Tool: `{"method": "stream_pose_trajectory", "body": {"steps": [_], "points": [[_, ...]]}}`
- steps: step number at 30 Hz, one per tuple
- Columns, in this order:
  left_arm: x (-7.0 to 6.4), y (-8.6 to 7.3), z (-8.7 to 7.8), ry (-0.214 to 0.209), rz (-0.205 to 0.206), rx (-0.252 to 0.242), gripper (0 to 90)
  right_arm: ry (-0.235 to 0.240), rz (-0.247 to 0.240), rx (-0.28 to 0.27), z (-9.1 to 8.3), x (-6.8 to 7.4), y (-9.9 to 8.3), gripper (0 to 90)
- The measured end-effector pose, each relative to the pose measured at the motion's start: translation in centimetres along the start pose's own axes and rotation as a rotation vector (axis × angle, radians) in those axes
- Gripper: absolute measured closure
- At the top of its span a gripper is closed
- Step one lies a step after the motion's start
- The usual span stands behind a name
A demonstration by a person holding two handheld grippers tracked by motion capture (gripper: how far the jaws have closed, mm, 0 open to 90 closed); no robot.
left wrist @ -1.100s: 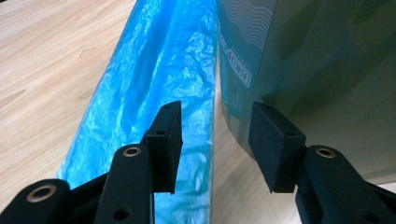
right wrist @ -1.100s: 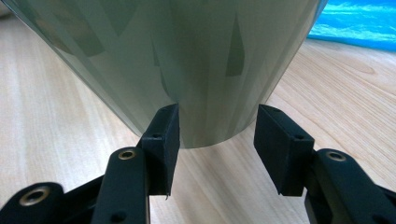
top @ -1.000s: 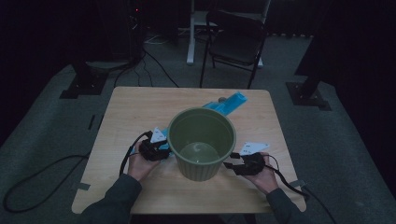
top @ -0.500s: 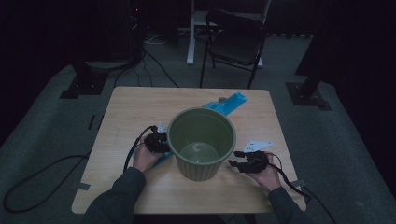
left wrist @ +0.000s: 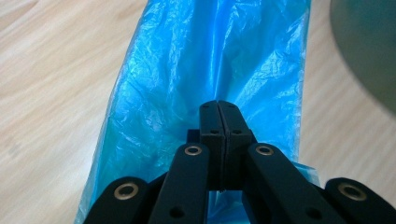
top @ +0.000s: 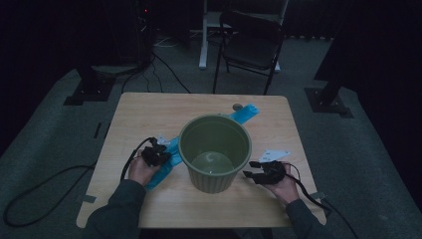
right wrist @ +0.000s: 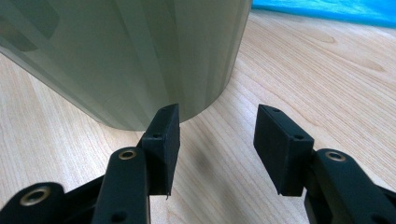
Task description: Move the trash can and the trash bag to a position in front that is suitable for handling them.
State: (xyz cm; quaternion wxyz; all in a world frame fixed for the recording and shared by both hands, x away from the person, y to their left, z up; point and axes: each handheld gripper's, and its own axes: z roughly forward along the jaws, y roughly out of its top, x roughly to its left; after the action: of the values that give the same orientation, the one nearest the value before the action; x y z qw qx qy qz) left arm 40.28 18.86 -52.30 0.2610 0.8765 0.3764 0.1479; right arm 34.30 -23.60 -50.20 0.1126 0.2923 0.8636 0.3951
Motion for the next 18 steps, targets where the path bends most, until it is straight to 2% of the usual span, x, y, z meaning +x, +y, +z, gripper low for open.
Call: {"method": "stream_pose_trajectory", "body": {"steps": [6,7,9,13,14,15,18], "points": [[0.6,-3.3,-2.4,0.018,0.022,0.025,89.2,0.006,0.001,0.005,0.2,0.1,0.1,50.3],[0.8,-3.8,-2.8,0.022,0.024,0.023,87.6,0.007,-0.005,0.007,0.3,0.1,0.1,50.3],[1.1,-4.2,-3.0,0.026,0.016,0.012,78.1,0.008,-0.004,0.012,0.4,0.1,0.2,50.3],[1.2,-3.8,-3.7,0.011,-0.014,-0.065,61.9,0.008,-0.011,0.014,0.5,0.2,0.3,50.3],[1.2,-3.8,-3.7,0.011,-0.014,-0.065,58.2,0.008,-0.011,0.014,0.5,0.2,0.3,50.3],[1.1,-3.4,-4.0,0.010,-0.015,-0.106,58.2,0.006,-0.012,0.014,0.5,0.2,0.3,50.3],[0.9,-2.8,-4.0,0.016,-0.017,-0.142,52.9,0.004,-0.009,0.015,0.5,0.1,0.2,50.0]]}}
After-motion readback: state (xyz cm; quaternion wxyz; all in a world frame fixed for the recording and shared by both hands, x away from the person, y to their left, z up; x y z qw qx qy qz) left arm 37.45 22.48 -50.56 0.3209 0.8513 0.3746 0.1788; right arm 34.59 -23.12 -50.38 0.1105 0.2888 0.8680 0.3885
